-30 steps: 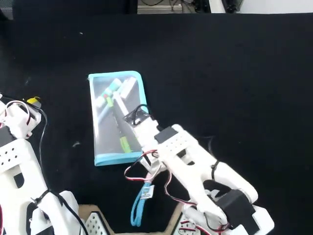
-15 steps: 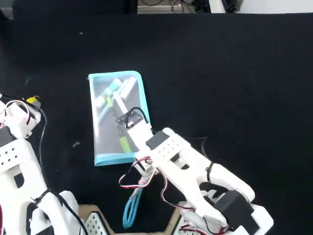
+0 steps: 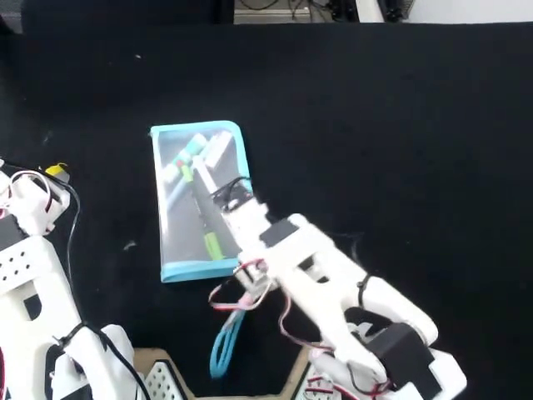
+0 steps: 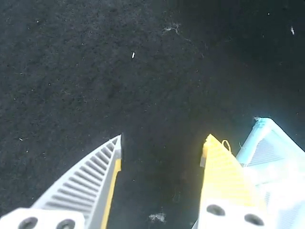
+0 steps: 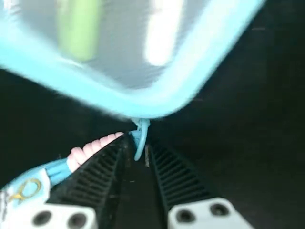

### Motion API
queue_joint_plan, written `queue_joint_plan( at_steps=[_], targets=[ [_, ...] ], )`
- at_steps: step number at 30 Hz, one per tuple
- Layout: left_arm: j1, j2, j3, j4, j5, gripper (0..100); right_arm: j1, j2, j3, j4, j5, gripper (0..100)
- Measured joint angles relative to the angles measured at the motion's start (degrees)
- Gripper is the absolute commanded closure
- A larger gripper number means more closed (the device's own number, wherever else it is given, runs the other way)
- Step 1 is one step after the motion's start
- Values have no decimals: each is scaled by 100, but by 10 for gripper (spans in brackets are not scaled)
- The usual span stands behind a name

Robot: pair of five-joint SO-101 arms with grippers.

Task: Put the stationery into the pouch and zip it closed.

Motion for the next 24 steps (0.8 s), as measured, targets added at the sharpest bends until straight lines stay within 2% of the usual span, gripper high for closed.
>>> queue_joint_plan(
  at_steps=[5,8,11,14,20,24],
  targets=[
    [0,0,0,0,0,730,993,0,-589,510,1688,987],
    [0,0,0,0,0,730,1407,9,-677,536,2435,980],
    [0,0,0,0,0,730,1433,9,-677,457,2690,879],
    [0,0,0,0,0,730,1451,9,-677,457,2356,808],
    [0,0,0,0,0,730,1398,18,-677,457,985,832],
    [0,0,0,0,0,730,1002,18,-545,457,53,832]
  ],
)
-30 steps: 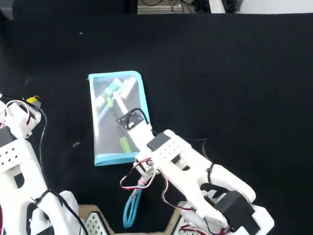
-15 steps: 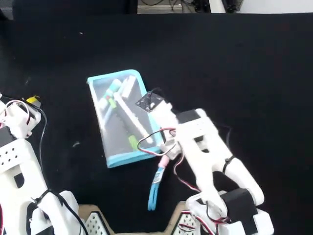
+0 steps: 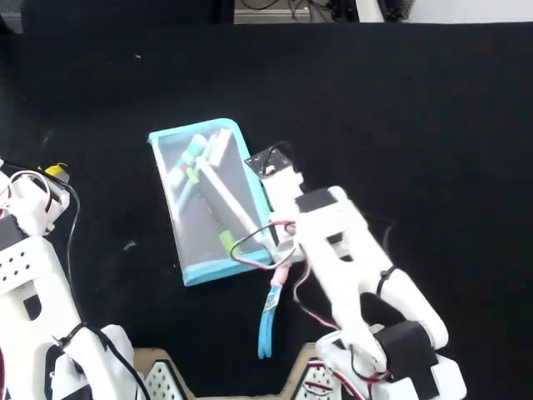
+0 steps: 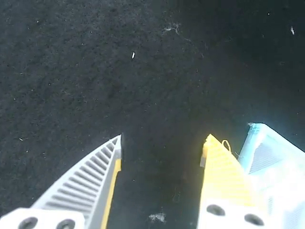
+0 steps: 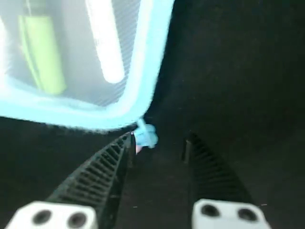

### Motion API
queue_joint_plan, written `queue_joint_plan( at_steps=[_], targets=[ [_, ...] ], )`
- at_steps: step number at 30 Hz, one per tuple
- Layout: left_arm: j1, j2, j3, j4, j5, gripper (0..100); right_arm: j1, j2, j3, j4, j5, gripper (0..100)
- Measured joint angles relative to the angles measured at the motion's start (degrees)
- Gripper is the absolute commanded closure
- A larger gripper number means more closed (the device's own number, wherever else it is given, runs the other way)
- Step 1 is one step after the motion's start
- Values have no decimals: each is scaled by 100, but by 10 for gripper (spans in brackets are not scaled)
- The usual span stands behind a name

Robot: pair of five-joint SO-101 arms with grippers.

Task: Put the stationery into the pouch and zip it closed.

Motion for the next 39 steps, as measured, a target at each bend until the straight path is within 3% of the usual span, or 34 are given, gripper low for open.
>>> queue_joint_plan(
  at_steps=[5,12,20,23,26,39],
  targets=[
    [0,0,0,0,0,730,-686,0,413,-62,-536,835],
    [0,0,0,0,0,730,-642,0,712,-334,-589,835],
    [0,0,0,0,0,730,-9,0,721,229,1116,845],
    [0,0,0,0,0,730,26,0,721,352,1723,969],
    [0,0,0,0,0,730,44,0,721,378,2101,988],
    [0,0,0,0,0,730,88,-510,290,466,2400,985]
  ],
)
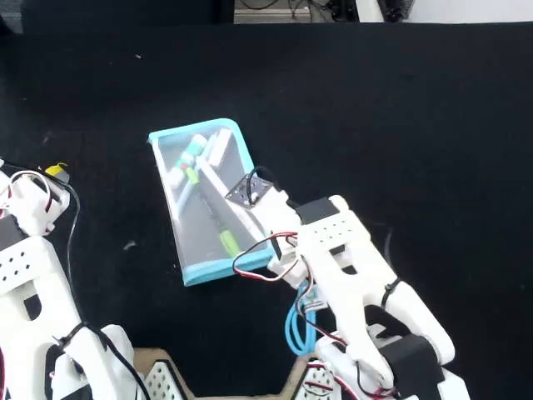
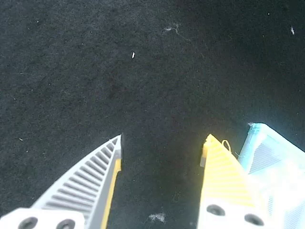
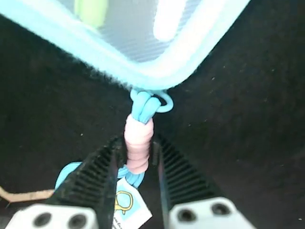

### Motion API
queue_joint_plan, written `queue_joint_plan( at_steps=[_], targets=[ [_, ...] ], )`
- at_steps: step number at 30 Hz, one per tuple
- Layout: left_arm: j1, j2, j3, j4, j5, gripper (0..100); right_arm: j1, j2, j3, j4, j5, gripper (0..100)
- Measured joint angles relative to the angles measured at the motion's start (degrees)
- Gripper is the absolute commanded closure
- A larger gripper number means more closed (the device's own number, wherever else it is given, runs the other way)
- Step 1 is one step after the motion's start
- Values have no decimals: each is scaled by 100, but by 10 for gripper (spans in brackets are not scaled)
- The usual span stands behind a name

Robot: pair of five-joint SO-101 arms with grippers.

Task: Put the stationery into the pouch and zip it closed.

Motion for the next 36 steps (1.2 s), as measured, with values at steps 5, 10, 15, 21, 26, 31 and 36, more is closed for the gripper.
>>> queue_joint_plan(
  at_steps=[5,10,15,21,26,31,36],
  targets=[
    [0,0,0,0,0,730,360,0,0,229,70,986],
    [0,0,0,0,0,730,1213,0,-422,510,800,986],
    [0,0,0,0,0,730,1644,18,-738,527,1679,985],
    [0,0,0,0,0,730,1644,26,-651,527,2462,822],
    [0,0,0,0,0,730,1644,26,-501,527,2532,794],
    [0,0,0,0,0,730,1644,26,-492,527,2426,789],
    [0,0,0,0,0,730,1266,26,-246,-158,1679,789]
  ],
)
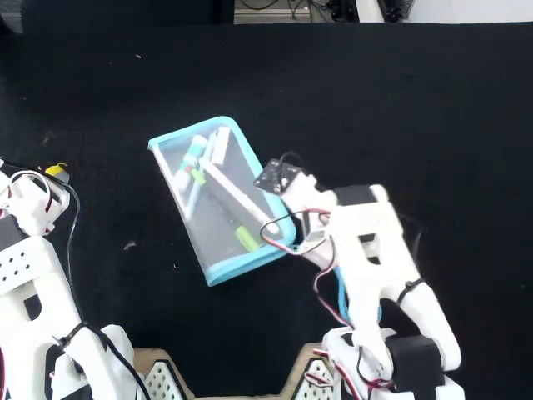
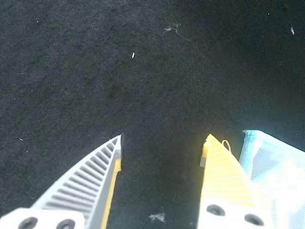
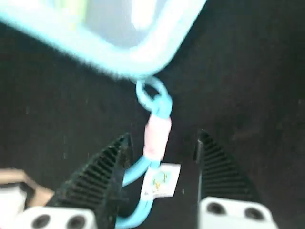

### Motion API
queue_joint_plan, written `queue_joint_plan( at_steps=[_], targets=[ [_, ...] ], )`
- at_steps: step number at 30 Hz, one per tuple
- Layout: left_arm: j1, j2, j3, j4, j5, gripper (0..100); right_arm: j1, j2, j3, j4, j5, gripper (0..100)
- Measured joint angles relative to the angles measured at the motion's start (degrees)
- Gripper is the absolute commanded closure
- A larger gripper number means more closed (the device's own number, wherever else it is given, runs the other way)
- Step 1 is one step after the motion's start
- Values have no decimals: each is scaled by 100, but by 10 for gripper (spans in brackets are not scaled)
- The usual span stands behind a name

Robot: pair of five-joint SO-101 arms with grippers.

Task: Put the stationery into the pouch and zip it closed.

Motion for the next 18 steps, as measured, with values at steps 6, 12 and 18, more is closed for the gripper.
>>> queue_joint_plan(
  at_steps=[6,12,18],
  targets=[
    [0,0,0,0,0,730,-237,615,167,-457,202,789],
    [9,0,0,0,0,730,-141,1011,97,-589,1204,793],
    [9,0,0,0,0,730,211,1020,44,-888,2207,793]
  ],
)
